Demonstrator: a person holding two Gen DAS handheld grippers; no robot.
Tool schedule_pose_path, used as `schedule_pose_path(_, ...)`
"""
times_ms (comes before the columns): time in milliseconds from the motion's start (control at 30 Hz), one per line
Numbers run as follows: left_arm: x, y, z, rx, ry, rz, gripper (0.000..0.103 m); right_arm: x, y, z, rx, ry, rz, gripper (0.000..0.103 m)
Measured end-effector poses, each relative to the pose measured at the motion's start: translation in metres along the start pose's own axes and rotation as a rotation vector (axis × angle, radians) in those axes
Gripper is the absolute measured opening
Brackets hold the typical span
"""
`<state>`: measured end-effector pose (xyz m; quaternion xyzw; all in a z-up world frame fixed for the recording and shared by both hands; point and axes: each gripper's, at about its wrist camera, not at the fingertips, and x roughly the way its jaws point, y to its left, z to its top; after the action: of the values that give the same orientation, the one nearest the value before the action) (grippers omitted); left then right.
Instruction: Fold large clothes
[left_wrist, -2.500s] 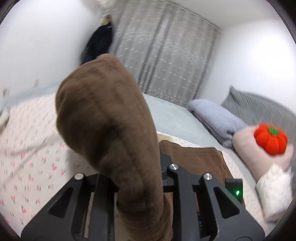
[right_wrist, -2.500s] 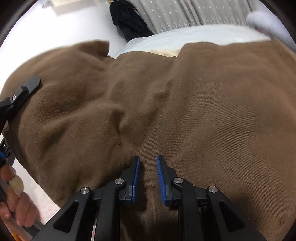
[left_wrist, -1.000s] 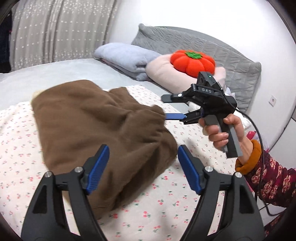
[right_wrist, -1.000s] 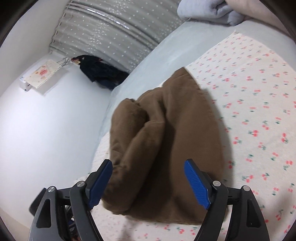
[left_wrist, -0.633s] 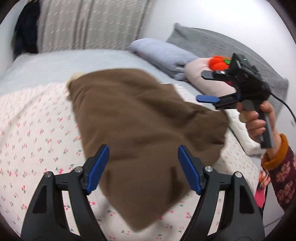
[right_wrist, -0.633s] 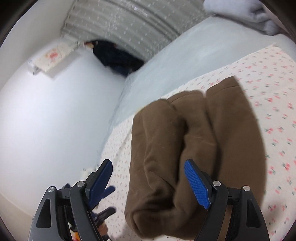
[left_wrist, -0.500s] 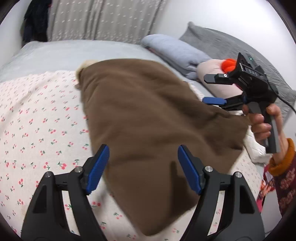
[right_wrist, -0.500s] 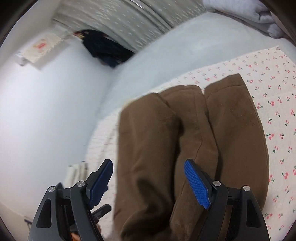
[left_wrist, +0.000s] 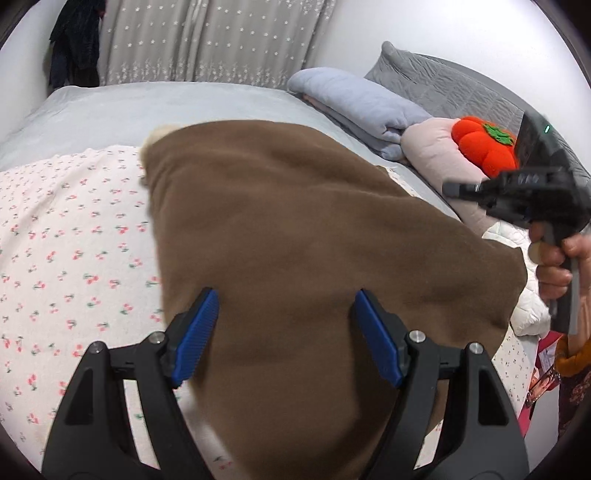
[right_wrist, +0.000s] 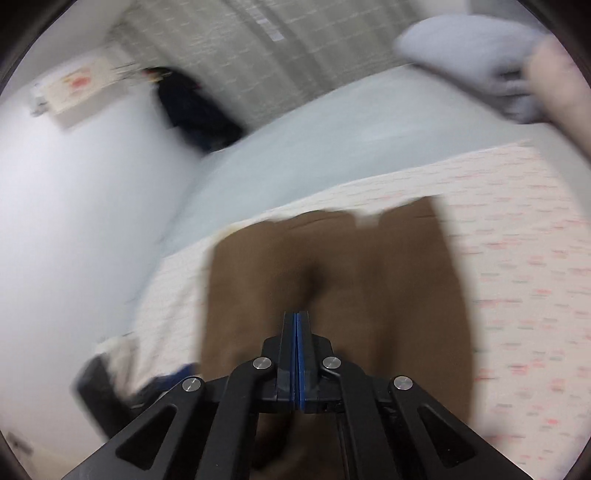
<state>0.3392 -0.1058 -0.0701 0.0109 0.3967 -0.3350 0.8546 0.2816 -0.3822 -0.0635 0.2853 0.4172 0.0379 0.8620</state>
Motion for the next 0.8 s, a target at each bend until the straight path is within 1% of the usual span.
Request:
schedule_pose_path(67, 0.009, -0.010, -0.002, 0.031, -0.004, 0.019, 0.077, 0.006, -0.018, -0.011, -0.008, 0.059, -0.003, 0.004)
schedule_pose_path(100, 0.012, -0.013, -0.004, 0.042, -0.009, 0.027, 0.077, 0.006, -0.021, -0.015, -0.015, 0.071, -0.001, 0.005)
schedule_pose_path(133, 0.015, -0.016, -0.005, 0.047, -0.015, 0.032, 0.077, 0.007, -0.028, -0.019, -0.006, 0.088, 0.016, 0.009)
schedule_pose_path(167, 0.017, -0.019, -0.006, 0.048, -0.021, 0.038, 0.077, 0.005, -0.034, -0.021, 0.015, 0.099, 0.037, 0.027)
schedule_pose_path(200, 0.017, -0.021, -0.007, 0.053, -0.024, 0.045, 0.077, 0.006, -0.041, -0.022, 0.046, 0.109, 0.061, 0.039)
schedule_pose_path(233, 0.017, -0.022, -0.007, 0.058, -0.025, 0.050, 0.077, 0.006, -0.049, -0.021, 0.095, 0.114, 0.097, 0.068)
schedule_pose_path(267, 0.016, -0.023, -0.007, 0.062, -0.024, 0.053, 0.077, 0.007, -0.054, -0.019, 0.130, 0.112, 0.128, 0.083)
schedule_pose_path(300, 0.016, -0.022, -0.007, 0.062, -0.022, 0.051, 0.077, 0.008, -0.057, -0.016, 0.159, 0.115, 0.163, 0.083)
schedule_pose_path(367, 0.015, -0.022, -0.008, 0.059, -0.021, 0.045, 0.077, 0.017, -0.063, -0.011, 0.237, 0.153, 0.248, 0.083)
schedule_pose_path(433, 0.015, -0.024, -0.009, 0.067, -0.026, 0.049, 0.077, 0.032, -0.062, -0.006, 0.282, 0.201, 0.292, 0.083)
schedule_pose_path(533, 0.015, -0.023, -0.010, 0.066, -0.030, 0.043, 0.077, 0.055, -0.049, -0.003, 0.271, 0.268, 0.270, 0.084)
schedule_pose_path(600, 0.015, -0.023, -0.010, 0.066, -0.030, 0.041, 0.077, 0.071, -0.036, -0.003, 0.258, 0.318, 0.273, 0.084)
schedule_pose_path(633, 0.014, -0.023, -0.010, 0.069, -0.030, 0.042, 0.077, 0.079, -0.023, -0.004, 0.244, 0.347, 0.267, 0.084)
schedule_pose_path(733, 0.014, -0.025, -0.013, 0.089, -0.026, 0.053, 0.077, 0.093, 0.008, 0.002, 0.182, 0.364, 0.217, 0.085)
schedule_pose_path(767, 0.014, -0.026, -0.014, 0.097, -0.026, 0.056, 0.077, 0.094, 0.021, 0.004, 0.138, 0.359, 0.191, 0.079)
schedule_pose_path(800, 0.013, -0.027, -0.014, 0.101, -0.028, 0.055, 0.077, 0.095, 0.037, 0.005, 0.078, 0.344, 0.135, 0.069)
